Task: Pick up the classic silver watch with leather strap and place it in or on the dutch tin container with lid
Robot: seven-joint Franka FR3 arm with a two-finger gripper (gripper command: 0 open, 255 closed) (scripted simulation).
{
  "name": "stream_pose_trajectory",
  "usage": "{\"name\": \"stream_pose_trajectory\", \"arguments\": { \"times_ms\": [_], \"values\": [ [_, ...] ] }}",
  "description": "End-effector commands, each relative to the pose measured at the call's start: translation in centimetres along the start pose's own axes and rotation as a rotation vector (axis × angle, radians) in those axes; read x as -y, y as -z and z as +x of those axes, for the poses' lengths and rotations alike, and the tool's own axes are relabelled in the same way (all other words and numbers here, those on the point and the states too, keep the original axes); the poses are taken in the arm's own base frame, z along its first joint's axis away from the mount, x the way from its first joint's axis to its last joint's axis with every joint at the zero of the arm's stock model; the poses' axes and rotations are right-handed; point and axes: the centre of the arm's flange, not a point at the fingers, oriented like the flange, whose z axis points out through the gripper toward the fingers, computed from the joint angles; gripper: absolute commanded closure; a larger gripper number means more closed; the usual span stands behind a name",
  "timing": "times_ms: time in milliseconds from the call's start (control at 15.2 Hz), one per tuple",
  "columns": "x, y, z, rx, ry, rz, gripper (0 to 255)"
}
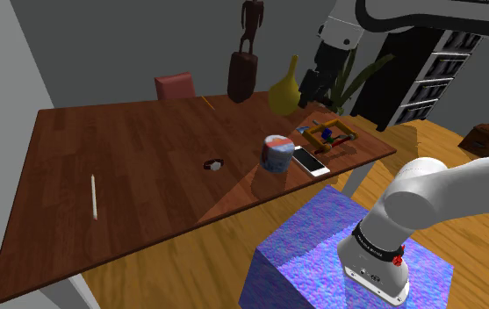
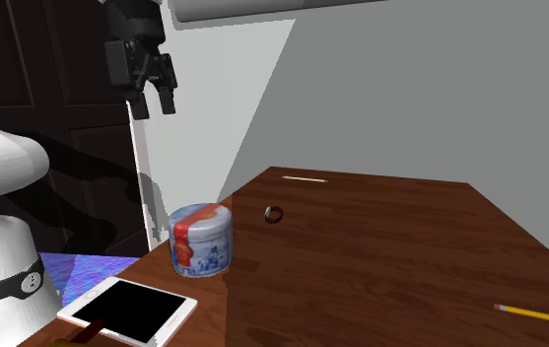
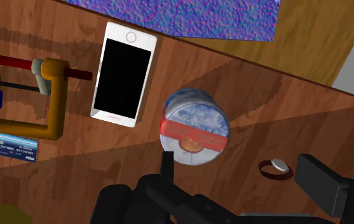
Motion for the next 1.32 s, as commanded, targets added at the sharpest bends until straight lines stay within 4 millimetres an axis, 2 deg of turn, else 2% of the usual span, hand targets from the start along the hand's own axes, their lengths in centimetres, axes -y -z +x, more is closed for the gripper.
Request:
{"name": "stream_pose_trajectory", "arguments": {
  "times_ms": [0, 594, 1254],
  "values": [
    [0.0, 0.0, 0.0, 0.0, 0.0, 0.0, 0],
    [4.6, -9.1, 3.3, -0.13, 0.177, 0.061, 0],
    [11.1, -18.3, 7.3, -0.275, 0.373, 0.129, 0]
  ]
}}
